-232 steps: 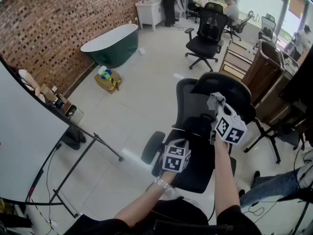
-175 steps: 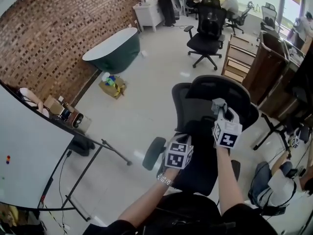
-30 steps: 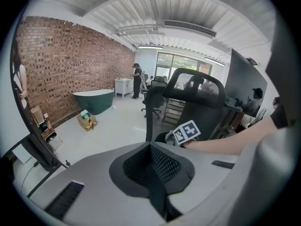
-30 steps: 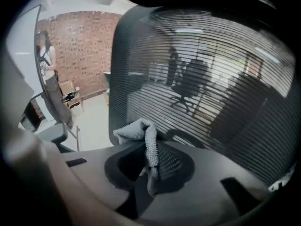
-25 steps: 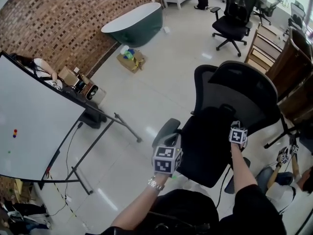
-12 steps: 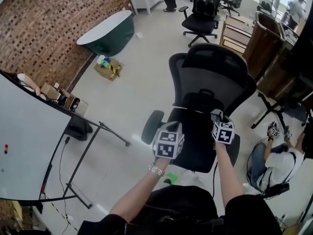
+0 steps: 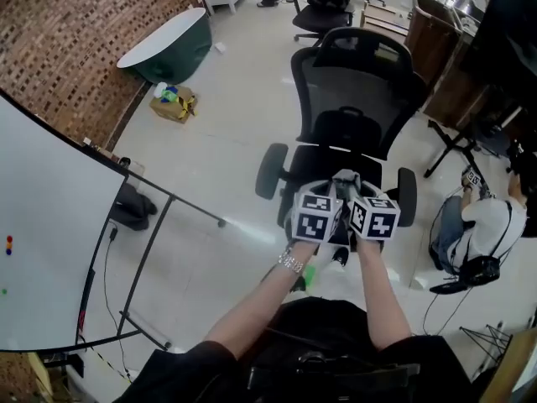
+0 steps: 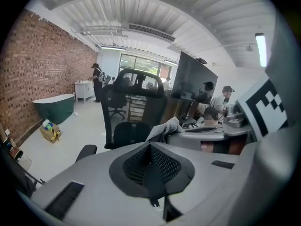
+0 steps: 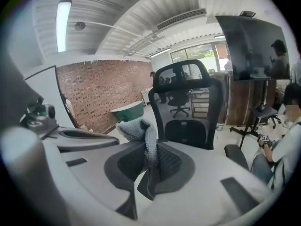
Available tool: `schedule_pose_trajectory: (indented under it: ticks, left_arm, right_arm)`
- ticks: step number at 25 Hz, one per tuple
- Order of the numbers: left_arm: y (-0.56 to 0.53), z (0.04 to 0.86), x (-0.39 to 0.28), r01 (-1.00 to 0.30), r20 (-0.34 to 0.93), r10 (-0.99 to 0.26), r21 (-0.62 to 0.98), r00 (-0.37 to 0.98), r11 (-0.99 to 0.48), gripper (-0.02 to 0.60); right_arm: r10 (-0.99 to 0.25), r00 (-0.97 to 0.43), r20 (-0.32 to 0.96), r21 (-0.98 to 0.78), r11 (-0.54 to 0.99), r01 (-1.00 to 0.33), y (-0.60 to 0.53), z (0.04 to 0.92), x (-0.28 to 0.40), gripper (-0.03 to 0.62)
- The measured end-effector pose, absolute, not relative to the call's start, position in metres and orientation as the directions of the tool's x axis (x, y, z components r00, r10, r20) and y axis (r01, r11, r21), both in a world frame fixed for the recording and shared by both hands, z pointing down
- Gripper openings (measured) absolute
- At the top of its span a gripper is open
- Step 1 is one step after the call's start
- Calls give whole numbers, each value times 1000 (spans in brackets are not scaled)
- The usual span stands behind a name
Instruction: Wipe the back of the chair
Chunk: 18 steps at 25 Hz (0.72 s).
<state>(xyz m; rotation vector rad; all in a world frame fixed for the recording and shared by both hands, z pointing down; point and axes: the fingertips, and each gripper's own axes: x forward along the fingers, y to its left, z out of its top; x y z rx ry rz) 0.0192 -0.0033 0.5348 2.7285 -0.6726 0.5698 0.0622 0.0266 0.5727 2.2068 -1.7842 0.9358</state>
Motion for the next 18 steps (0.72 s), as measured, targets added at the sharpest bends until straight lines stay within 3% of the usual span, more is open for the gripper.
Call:
schedule_pose_trajectory:
  ticks: [4, 18]
  left_arm:
    - [23, 535, 18, -485, 438, -375, 173, 817, -857, 3]
    - [46, 514, 49, -503, 420, -412, 131, 809, -854, 3]
  right_arm:
    - [-830, 69, 554, -225, -229, -947, 52, 565, 40, 40]
    - [-844, 59, 534, -251, -224, -942, 81, 554, 76, 40]
